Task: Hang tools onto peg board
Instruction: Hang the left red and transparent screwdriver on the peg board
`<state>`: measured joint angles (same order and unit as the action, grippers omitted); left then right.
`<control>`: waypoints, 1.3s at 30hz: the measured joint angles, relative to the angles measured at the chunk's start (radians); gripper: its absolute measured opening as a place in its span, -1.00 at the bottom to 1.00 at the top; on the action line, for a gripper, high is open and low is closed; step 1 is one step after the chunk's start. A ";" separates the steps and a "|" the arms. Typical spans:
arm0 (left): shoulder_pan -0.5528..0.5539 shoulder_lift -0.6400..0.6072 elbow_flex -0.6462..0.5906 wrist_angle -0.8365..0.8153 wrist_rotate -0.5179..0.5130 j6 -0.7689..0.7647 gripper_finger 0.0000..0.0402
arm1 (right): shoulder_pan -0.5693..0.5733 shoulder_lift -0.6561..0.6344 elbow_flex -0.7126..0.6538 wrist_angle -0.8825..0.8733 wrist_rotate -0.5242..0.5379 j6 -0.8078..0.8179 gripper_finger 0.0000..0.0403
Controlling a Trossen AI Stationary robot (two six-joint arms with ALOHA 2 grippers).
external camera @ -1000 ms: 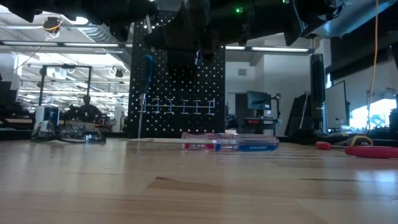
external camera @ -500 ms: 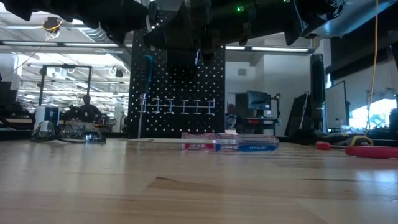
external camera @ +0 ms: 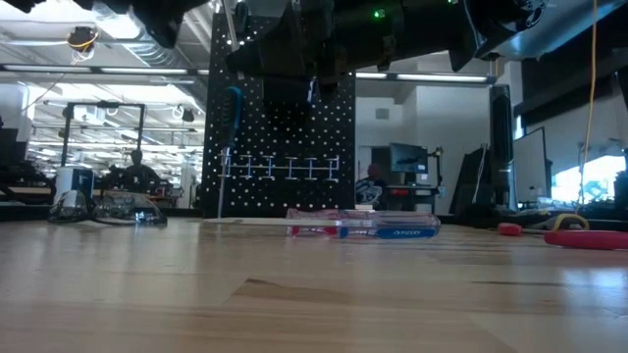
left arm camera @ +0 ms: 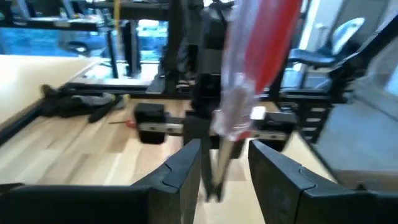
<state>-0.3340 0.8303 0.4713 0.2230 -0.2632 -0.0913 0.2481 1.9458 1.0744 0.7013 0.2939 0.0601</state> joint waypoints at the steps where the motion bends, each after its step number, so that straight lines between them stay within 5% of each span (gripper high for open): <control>1: 0.000 0.000 0.000 0.000 0.007 -0.007 -0.39 | 0.000 0.000 0.000 0.000 0.000 0.000 -0.97; 16: 0.000 -0.031 0.000 0.029 0.013 0.013 0.05 | 0.000 0.000 0.000 0.000 0.000 0.001 -0.97; 39: 0.000 0.141 0.000 0.290 0.017 0.082 0.01 | 0.000 0.000 0.000 0.006 0.000 0.001 -0.97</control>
<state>-0.3343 0.9714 0.4713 0.5131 -0.2462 -0.0094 0.2481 1.9457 1.0740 0.7074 0.2939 0.0612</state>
